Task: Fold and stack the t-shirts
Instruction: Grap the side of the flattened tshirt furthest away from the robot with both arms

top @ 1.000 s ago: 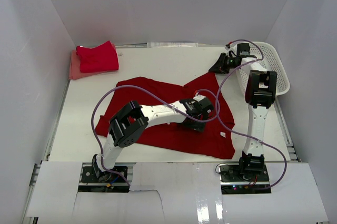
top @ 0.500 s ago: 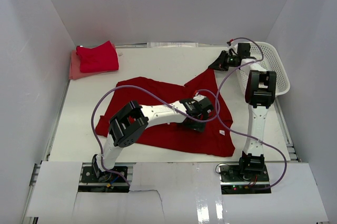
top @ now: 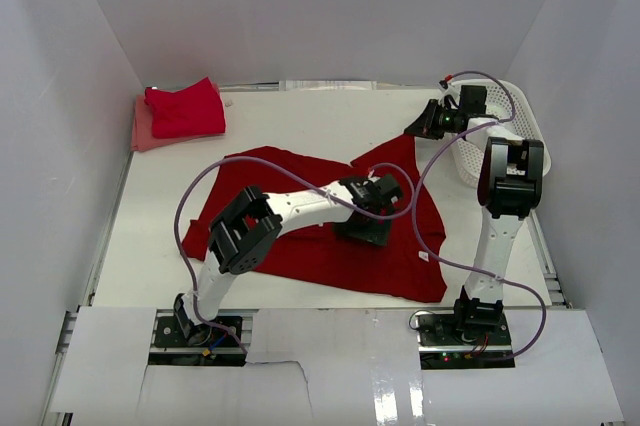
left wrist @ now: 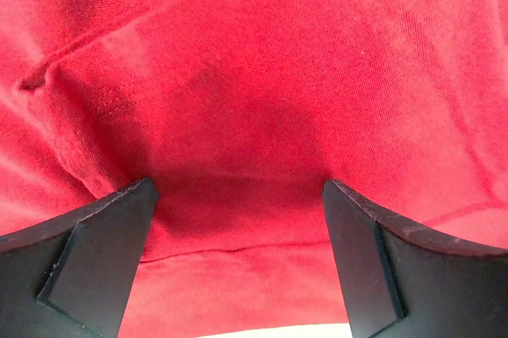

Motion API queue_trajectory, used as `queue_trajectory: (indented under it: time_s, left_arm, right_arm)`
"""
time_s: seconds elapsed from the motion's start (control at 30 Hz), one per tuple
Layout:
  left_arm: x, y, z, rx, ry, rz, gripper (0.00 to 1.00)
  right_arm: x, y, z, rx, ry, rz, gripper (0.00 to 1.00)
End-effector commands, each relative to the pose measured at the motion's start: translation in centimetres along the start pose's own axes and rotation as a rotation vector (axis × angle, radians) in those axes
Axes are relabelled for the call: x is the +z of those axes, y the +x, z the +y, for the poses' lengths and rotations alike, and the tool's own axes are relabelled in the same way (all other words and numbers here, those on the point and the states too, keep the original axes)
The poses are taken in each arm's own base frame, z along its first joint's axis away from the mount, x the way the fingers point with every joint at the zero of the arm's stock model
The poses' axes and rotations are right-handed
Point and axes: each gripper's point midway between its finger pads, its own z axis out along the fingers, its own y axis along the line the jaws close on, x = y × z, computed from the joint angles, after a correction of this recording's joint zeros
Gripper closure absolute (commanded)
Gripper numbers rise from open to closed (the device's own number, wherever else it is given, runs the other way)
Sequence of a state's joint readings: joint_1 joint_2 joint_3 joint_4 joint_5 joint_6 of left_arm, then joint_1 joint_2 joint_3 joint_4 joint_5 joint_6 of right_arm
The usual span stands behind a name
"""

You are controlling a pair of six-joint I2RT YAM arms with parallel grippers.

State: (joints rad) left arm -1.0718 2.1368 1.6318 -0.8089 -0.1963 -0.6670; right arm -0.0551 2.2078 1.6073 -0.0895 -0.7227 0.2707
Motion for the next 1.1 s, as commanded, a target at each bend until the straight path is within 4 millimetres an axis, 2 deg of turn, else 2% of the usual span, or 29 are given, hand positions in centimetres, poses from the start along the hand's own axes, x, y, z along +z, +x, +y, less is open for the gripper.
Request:
queue_trajectory:
  time_s: [0.0,0.03,0.1,0.13,0.2,0.23,0.27,0.3,0.4,0.57,0.6,0.73,0.87,0.93,0.97,1.0,1.07]
  left_arm:
    - [0.9,2.3,3.0,-0.07,0.042,0.223,0.02]
    - [0.5,-0.4,5.1,-0.143,0.063,0.192,0.02]
    - [-2.0,-4.2,7.0,-0.194,0.134,0.124,0.02]
    - [-2.5,-6.4,10.4,-0.269,0.129,0.09,0.02]
    - [-4.7,-8.9,13.8,-0.321,0.156,0.026,0.02]
    - [-5.3,-10.3,17.7,-0.394,0.135,-0.003,0.02]
    - [-5.8,-10.8,19.7,-0.425,0.123,-0.017,0.02]
    - [-6.3,-11.1,23.2,-0.472,0.094,-0.029,0.02]
    - [-7.3,-11.0,27.4,-0.536,0.078,-0.035,0.02]
    - [-8.3,-11.3,31.2,-0.594,0.016,-0.083,0.02]
    - [-8.4,-11.3,32.7,-0.624,0.005,-0.09,0.02]
    - [-7.5,-10.4,36.4,-0.691,-0.04,-0.074,0.02]
    - [-7.6,-10.3,39.8,-0.784,-0.1,-0.101,0.02]
    - [-7.8,-10.3,41.7,-0.85,-0.079,-0.127,0.02]
    - [-8.2,-11.2,42.1,-0.892,-0.008,-0.172,0.02]
    - [-8.1,-10.5,43.2,-0.941,0.015,-0.177,0.02]
    - [-8.7,-11.2,44.4,-0.989,0.094,-0.249,0.02]
  right_arm:
    - [0.0,-0.9,-0.7,-0.035,0.018,-0.017,0.92]
    - [0.1,-0.7,-0.8,-0.028,0.015,-0.01,0.92]
    - [0.2,-0.7,-0.9,-0.024,0.018,-0.011,0.92]
    - [0.2,-0.7,-0.9,-0.023,0.018,-0.01,0.92]
    - [0.2,-0.7,-1.0,-0.02,0.023,-0.009,0.92]
    - [0.1,-0.7,-1.0,-0.018,0.028,-0.008,0.92]
    - [0.1,-0.7,-0.9,-0.019,0.031,-0.007,0.92]
    - [0.1,-0.7,-1.0,-0.021,0.036,-0.005,0.92]
    - [-0.1,-0.6,-0.9,-0.027,0.036,-0.004,0.92]
    - [-0.1,-0.6,-0.9,-0.031,0.042,-0.001,0.92]
    - [-0.1,-0.6,-0.9,-0.032,0.041,0.001,0.92]
    - [0.1,-0.3,-0.6,-0.043,0.044,0.009,0.92]
    - [0.2,-0.3,-0.2,-0.054,0.043,0.012,0.92]
    - [0.2,-0.3,-0.2,-0.056,0.042,0.014,0.92]
    - [0.2,-0.2,-0.2,-0.054,0.04,0.017,0.92]
    - [0.2,-0.2,-0.1,-0.056,0.038,0.015,0.92]
    - [0.2,-0.1,0.1,-0.054,0.03,0.019,0.92]
